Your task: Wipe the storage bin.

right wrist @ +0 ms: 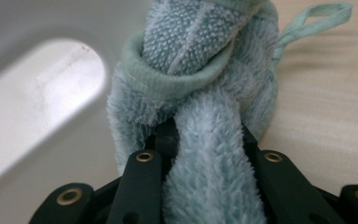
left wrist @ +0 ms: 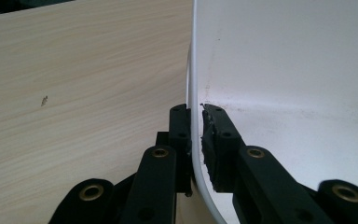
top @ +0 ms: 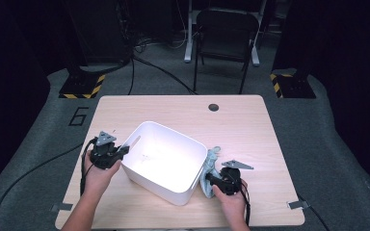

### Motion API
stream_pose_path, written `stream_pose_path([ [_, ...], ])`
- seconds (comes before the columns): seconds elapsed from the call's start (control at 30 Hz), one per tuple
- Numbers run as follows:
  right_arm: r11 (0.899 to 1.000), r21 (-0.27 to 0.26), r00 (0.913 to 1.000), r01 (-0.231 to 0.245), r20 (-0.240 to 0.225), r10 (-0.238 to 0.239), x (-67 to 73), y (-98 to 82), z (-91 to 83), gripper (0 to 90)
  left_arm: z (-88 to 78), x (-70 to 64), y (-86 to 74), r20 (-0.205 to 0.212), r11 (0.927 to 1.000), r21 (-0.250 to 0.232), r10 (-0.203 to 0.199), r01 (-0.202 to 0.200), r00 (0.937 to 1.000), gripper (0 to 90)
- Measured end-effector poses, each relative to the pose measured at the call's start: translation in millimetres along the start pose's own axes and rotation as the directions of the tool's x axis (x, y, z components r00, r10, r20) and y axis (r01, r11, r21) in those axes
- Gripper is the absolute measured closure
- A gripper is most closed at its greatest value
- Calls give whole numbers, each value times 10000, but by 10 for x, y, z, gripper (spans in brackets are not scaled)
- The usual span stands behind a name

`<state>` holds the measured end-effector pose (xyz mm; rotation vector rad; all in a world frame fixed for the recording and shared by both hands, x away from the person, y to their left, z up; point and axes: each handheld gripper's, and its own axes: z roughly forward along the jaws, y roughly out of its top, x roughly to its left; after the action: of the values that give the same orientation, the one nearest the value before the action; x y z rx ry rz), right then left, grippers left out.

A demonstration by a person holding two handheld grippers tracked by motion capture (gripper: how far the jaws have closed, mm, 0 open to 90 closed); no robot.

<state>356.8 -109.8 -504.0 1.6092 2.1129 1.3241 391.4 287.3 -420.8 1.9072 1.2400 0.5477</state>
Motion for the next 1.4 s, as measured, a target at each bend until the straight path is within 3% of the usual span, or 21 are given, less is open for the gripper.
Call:
stream_pose_path([
  [0.1,9996,285,9999,-56,91,54,-10,-47,58,719,-3,-2,-2,-25,10000,0,-23,23,10000,814],
  [0.63,9998,-2,9997,-205,117,205,34,-12,5,720,-2,-39,13,-299,9999,150,60,-56,9995,808],
  [1.0,9969,-681,9985,-394,-410,367,83,85,-159,718,5,-48,16,-287,9997,137,223,-219,9993,803],
  [1.4,9848,-1716,9942,-260,-1075,75,184,251,-449,715,11,-64,17,-295,9997,136,228,-224,9993,797],
])
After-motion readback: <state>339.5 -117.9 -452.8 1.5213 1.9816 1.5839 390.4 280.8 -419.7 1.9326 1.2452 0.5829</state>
